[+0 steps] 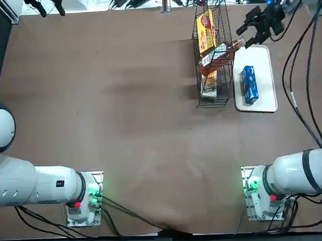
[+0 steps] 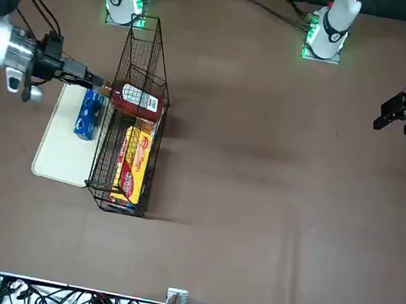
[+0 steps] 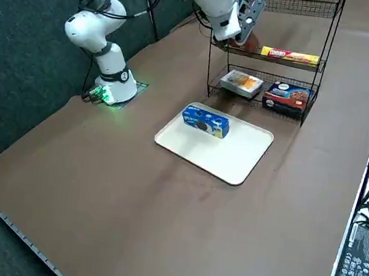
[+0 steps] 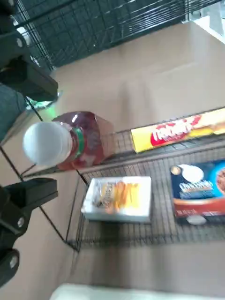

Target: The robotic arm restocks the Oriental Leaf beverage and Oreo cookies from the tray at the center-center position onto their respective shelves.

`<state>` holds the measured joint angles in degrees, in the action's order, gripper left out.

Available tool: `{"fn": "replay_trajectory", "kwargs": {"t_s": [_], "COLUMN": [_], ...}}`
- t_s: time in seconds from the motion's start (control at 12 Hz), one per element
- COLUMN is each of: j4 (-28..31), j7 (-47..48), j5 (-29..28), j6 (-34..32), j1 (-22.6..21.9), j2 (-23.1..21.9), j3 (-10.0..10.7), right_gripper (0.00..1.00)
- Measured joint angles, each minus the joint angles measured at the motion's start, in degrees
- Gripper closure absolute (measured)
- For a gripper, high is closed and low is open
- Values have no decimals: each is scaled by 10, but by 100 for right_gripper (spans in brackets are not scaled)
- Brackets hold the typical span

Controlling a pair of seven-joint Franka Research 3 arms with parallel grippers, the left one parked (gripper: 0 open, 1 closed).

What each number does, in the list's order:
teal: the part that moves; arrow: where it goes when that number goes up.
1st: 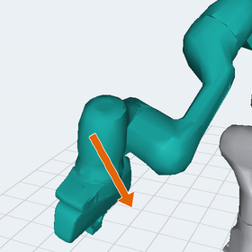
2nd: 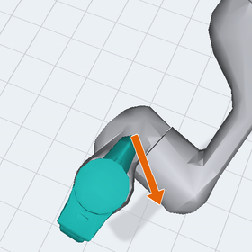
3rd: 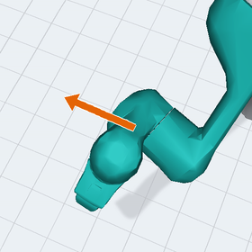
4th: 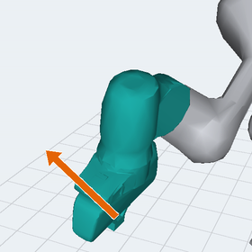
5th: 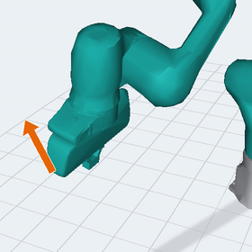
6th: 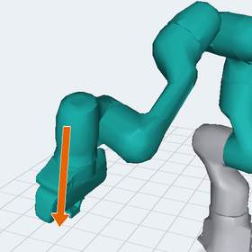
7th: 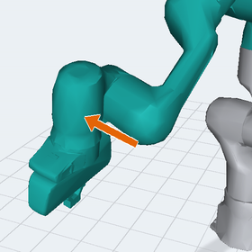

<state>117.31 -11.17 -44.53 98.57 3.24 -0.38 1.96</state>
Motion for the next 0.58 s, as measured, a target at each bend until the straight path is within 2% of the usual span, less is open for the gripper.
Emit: {"fn": "replay_trajectory", "kwargs": {"t_s": [0.58], "j4": [-38], "j7": [0], "j5": [110], "j6": [0], "j1": [63], "j2": [-9], "j3": [5], "right_gripper": [0]}}
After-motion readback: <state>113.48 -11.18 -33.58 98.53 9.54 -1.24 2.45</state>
